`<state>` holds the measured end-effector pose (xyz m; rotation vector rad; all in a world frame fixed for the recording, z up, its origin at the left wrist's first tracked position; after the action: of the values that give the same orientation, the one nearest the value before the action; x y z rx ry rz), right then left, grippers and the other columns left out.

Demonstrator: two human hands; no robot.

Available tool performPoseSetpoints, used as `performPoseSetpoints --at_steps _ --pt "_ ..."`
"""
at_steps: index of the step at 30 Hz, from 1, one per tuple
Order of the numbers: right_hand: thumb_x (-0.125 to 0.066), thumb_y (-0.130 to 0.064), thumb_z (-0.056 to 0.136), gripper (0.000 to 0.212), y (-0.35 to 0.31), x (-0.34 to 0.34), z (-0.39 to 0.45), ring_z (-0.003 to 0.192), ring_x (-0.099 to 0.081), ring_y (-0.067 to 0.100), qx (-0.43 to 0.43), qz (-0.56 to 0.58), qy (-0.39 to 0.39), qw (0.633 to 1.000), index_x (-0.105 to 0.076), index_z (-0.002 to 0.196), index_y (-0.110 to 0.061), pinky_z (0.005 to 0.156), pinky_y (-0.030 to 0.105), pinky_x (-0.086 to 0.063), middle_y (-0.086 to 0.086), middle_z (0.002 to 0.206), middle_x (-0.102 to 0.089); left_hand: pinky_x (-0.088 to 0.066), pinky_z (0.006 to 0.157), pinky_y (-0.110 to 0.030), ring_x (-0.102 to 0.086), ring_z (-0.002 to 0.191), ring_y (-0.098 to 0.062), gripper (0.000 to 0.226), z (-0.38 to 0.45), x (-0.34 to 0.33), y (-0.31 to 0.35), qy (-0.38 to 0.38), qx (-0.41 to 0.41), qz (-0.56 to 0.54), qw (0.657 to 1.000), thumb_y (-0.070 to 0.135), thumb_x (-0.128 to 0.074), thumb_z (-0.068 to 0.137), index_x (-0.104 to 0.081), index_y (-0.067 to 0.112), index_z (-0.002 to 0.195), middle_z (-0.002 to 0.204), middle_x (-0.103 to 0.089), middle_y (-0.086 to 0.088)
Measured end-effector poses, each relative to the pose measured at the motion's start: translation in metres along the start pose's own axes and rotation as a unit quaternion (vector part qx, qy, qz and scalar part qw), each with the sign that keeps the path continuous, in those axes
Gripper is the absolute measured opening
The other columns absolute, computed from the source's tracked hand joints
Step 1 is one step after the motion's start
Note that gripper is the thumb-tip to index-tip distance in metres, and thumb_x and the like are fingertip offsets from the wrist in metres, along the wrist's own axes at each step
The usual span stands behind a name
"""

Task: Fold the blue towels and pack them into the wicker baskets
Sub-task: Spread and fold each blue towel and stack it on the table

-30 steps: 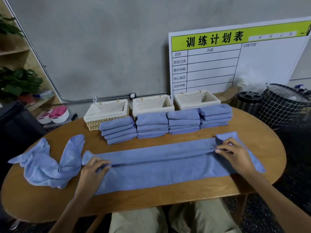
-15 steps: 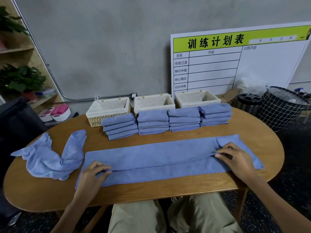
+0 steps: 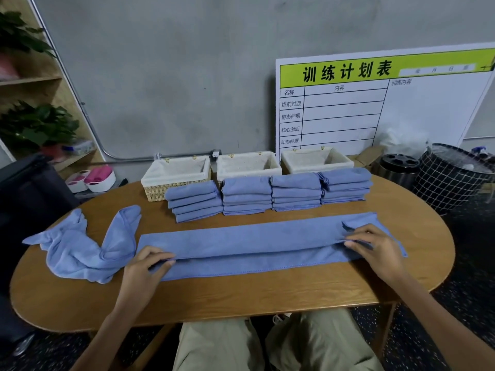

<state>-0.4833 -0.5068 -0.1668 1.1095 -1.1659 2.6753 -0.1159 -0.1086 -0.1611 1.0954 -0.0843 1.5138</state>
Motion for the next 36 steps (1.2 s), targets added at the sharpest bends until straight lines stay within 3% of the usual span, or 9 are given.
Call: performPoseSetpoints --at_steps 11,13,15,20,24,27,29,31,36 --pt "-0.082 -0.029 0.077 0.011 0.007 -0.002 -0.017 0.089 -0.063 0.017 -0.001 -0.13 -0.044 0.991 -0.076 0.087 -0.033 0.068 0.018 -0.041 -0.013 0.093 -0.063 -0.044 0.077 -0.01 -0.061 0.092 0.002 0.016 -0.016 -0.01 -0.015 -0.05 0.015 0.04 0.998 0.01 -0.084 0.078 -0.079 0.023 0.088 0.092 -0.065 0.014" --pt "-0.075 -0.047 0.077 0.019 0.006 0.003 -0.018 0.09 -0.062 0.02 0.016 -0.179 -0.028 0.983 -0.076 0.088 -0.032 0.071 0.024 -0.043 -0.011 0.094 -0.064 -0.052 0.072 -0.024 -0.063 0.085 0.0 0.005 -0.022 -0.002 -0.012 -0.044 0.021 0.072 0.996 0.032 -0.08 0.084 -0.078 0.028 0.086 0.092 -0.064 0.02" --pt "-0.065 -0.068 0.08 0.036 0.012 0.012 -0.02 0.093 -0.058 0.023 0.013 -0.263 -0.014 0.965 -0.075 0.089 -0.036 0.075 0.038 -0.042 -0.012 0.096 -0.065 -0.053 0.058 -0.028 -0.062 0.079 -0.003 0.027 -0.03 0.011 -0.006 -0.024 0.012 0.151 0.988 0.054 -0.061 0.085 -0.076 0.032 0.082 0.089 -0.064 0.022" --pt "-0.037 -0.068 0.086 0.054 0.007 0.024 -0.024 0.087 -0.055 0.03 -0.004 -0.373 0.025 0.928 -0.075 0.079 -0.03 0.071 0.036 -0.03 -0.006 0.087 -0.068 -0.042 0.044 -0.027 -0.062 0.06 -0.021 0.045 -0.017 0.033 0.02 0.04 -0.004 0.223 0.974 0.047 -0.043 0.093 -0.07 0.02 0.069 0.065 -0.063 0.007" --pt "-0.039 -0.055 0.091 0.05 -0.008 0.018 -0.014 0.082 -0.053 0.032 -0.014 -0.393 0.04 0.918 -0.075 0.08 -0.023 0.072 0.038 -0.029 0.001 0.089 -0.065 -0.054 0.076 -0.038 -0.067 0.105 -0.024 0.05 0.031 -0.027 0.022 -0.066 0.01 0.175 0.982 0.052 -0.04 0.094 -0.074 0.022 0.115 0.116 -0.072 0.003" --pt "-0.033 -0.056 0.094 0.053 -0.011 -0.014 0.002 0.097 -0.058 0.035 -0.008 -0.331 -0.023 0.943 -0.075 0.101 -0.025 0.079 0.042 -0.041 0.005 0.111 -0.064 -0.023 0.116 -0.056 -0.017 0.153 -0.027 0.066 0.031 -0.095 -0.006 -0.276 0.082 0.232 0.929 0.067 -0.026 0.098 -0.026 0.036 0.157 0.166 -0.015 0.005" --pt "-0.028 -0.062 0.095 0.059 0.0 -0.042 0.008 0.131 -0.046 0.036 -0.047 -0.287 -0.114 0.95 -0.06 0.134 -0.031 0.101 0.05 -0.04 0.005 0.145 -0.05 -0.009 0.118 -0.062 0.002 0.155 -0.027 0.07 0.024 -0.108 -0.018 -0.321 0.105 0.277 0.9 0.074 -0.02 0.096 -0.006 0.045 0.157 0.167 0.008 0.009" --pt "-0.025 -0.062 0.101 0.058 0.018 -0.06 0.003 0.152 -0.011 0.025 -0.099 -0.283 -0.195 0.934 -0.027 0.154 -0.039 0.12 0.047 -0.015 -0.005 0.165 -0.016 -0.007 0.117 -0.064 0.005 0.155 -0.027 0.075 0.02 -0.101 -0.023 -0.324 0.116 0.279 0.896 0.08 -0.016 0.09 -0.001 0.048 0.156 0.166 0.013 0.011" --pt "-0.019 -0.068 0.098 0.063 0.027 -0.054 0.0 0.154 0.004 0.019 -0.125 -0.302 -0.225 0.918 -0.012 0.156 -0.044 0.122 0.044 -0.004 -0.011 0.167 -0.001 -0.009 0.118 -0.064 0.001 0.154 -0.029 0.101 0.008 -0.065 -0.049 -0.309 0.144 0.298 0.892 0.097 0.007 0.066 0.001 0.049 0.156 0.167 0.011 0.008"
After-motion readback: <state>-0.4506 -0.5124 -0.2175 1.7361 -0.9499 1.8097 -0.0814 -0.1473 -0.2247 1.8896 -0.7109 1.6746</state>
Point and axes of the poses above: each hand's wrist, its own z-axis towards the middle knuckle, its own x-axis out of the back of the hand, y = z × x, the point moved 8 cm from there along z, towards the middle knuckle
